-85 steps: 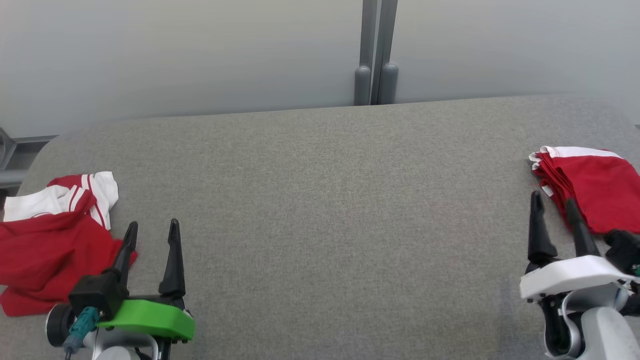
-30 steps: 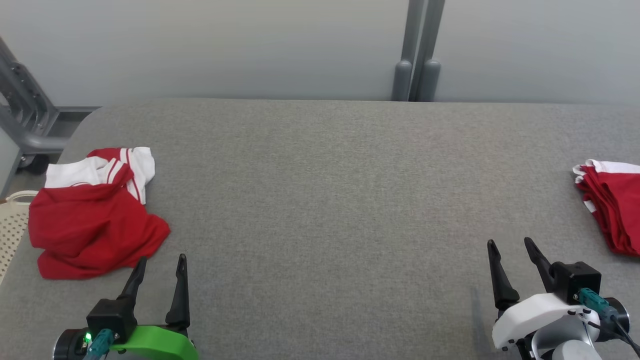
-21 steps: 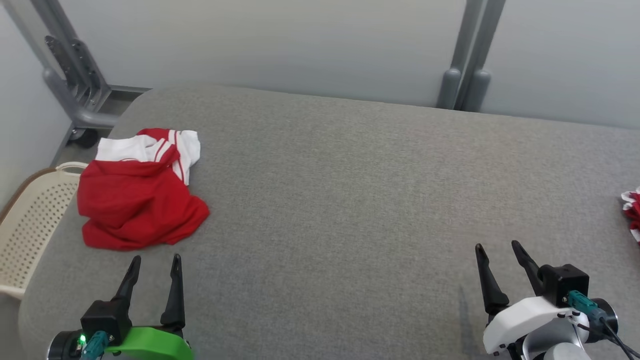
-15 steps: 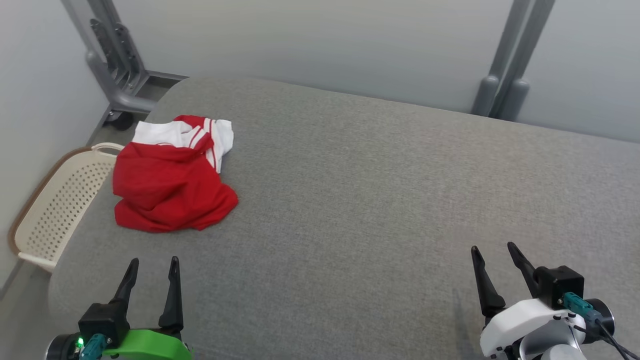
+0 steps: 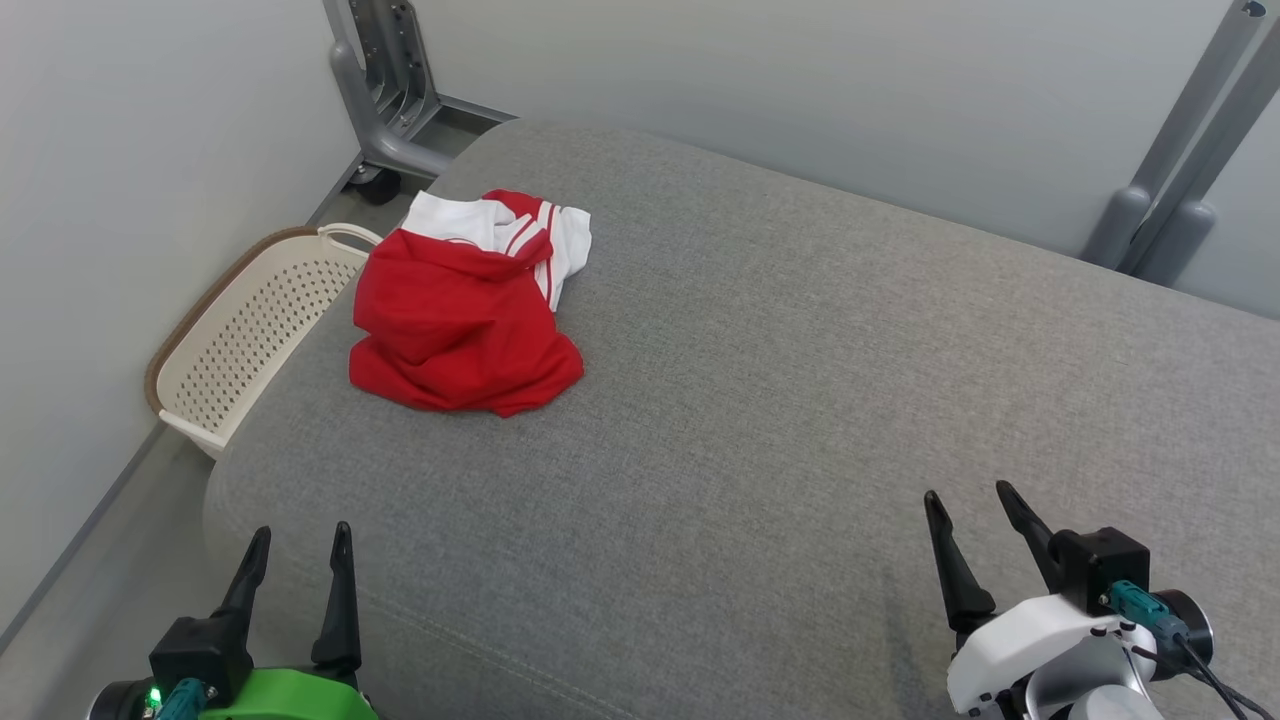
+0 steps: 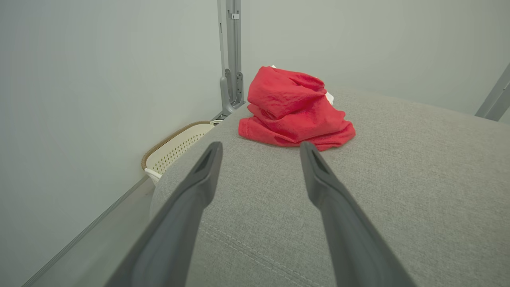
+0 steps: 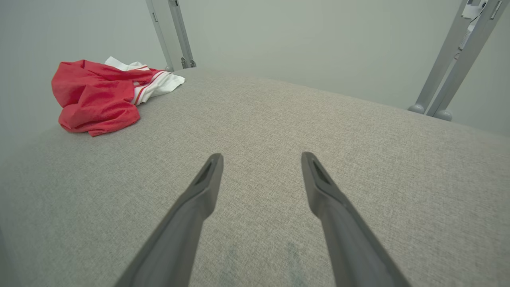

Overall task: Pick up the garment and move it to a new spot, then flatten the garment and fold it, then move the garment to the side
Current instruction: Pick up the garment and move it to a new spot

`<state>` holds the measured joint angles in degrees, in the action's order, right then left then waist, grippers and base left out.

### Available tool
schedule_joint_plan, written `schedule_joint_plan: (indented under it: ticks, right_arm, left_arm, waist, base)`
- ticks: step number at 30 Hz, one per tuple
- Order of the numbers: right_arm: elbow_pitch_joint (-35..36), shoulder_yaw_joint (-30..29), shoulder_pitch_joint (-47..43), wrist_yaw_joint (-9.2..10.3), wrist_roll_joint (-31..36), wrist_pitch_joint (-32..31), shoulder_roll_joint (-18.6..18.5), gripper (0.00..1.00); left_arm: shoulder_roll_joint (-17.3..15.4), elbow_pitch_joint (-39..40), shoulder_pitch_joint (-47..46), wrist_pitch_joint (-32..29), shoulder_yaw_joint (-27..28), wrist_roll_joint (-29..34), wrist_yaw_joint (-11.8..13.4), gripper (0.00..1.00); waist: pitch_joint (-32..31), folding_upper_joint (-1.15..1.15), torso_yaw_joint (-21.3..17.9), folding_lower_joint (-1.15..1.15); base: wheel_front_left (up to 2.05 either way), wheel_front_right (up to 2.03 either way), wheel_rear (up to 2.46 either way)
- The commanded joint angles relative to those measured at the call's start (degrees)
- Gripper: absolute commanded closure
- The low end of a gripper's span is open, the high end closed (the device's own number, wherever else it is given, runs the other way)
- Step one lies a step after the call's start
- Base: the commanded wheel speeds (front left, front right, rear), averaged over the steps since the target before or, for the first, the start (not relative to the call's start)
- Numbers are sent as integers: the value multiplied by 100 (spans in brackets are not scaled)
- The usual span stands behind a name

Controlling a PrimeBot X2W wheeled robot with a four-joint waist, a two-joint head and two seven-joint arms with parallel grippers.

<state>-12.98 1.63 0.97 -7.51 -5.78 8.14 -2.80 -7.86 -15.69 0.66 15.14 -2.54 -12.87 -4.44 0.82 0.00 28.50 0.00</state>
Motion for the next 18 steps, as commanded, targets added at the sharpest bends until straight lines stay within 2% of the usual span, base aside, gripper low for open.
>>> schedule_joint_plan:
  ticks: [1, 11, 18]
  right_arm:
    - [18, -9, 45, 4, 24, -4, -17, 0]
    - [112, -18, 47, 4, 48, -40, -17, 0]
    - [466, -62, 162, 4, 302, -301, -17, 0]
  left_arm:
    - [3, 20, 71, 3, 18, 39, 5, 0]
    - [-47, -228, -396, -122, 36, -156, -83, 0]
    - [-187, -1102, -1767, -1305, -308, -567, -257, 0]
  waist:
    - [24, 0, 79, 0]
    - [141, 0, 88, 0]
    - [553, 0, 63, 0]
  base:
    - [0, 0, 0]
    - [0, 0, 0]
    - [0, 0, 0]
